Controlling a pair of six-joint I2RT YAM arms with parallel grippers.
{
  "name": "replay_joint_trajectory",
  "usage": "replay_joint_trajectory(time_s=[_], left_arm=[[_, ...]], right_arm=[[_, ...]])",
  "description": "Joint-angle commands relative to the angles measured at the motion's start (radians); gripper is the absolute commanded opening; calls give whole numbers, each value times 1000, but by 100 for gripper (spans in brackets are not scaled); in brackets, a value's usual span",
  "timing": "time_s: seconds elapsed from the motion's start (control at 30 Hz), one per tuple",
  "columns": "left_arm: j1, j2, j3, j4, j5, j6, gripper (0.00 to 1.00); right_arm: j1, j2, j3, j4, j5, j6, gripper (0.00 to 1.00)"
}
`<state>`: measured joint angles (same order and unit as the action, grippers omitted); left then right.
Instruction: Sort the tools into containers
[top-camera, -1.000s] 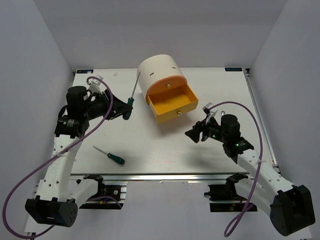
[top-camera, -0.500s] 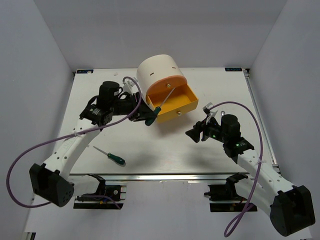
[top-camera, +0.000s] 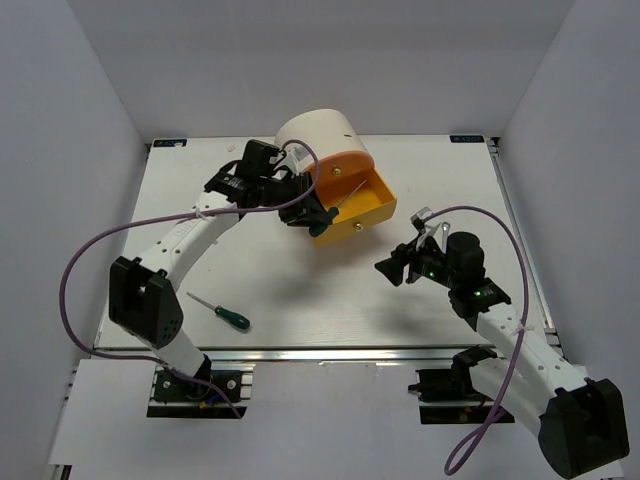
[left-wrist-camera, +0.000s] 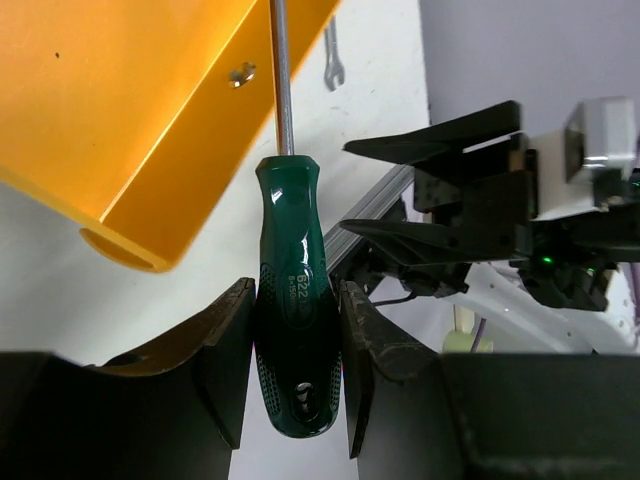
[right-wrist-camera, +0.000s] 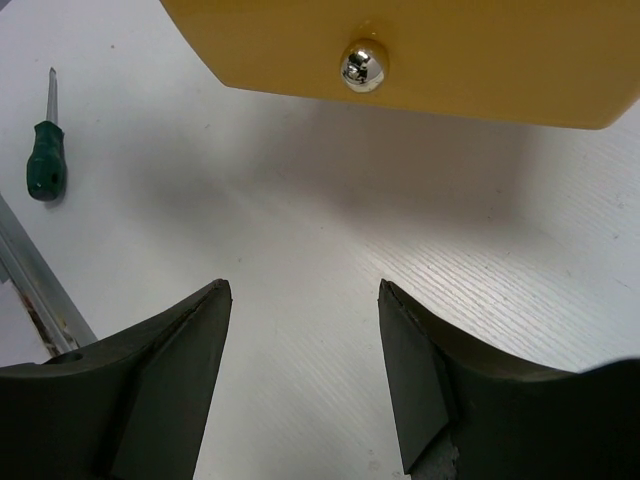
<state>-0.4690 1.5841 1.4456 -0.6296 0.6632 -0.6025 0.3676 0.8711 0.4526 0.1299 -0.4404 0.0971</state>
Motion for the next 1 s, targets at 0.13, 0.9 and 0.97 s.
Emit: replay_joint_trajectory(time_s=[0.13,0.9,0.97], left_arm=[[-20,83,162,-85,-45,86,0],[-71,246,321,-27,-278,61,44],[-74,249,349,-51,-278,64,48]], right_arm=[[-22,-27,-22,36,6,6,66],[-35,-40,-23,33,-29,-10,68],[-36,-49,-25,25,-78,-49,68]])
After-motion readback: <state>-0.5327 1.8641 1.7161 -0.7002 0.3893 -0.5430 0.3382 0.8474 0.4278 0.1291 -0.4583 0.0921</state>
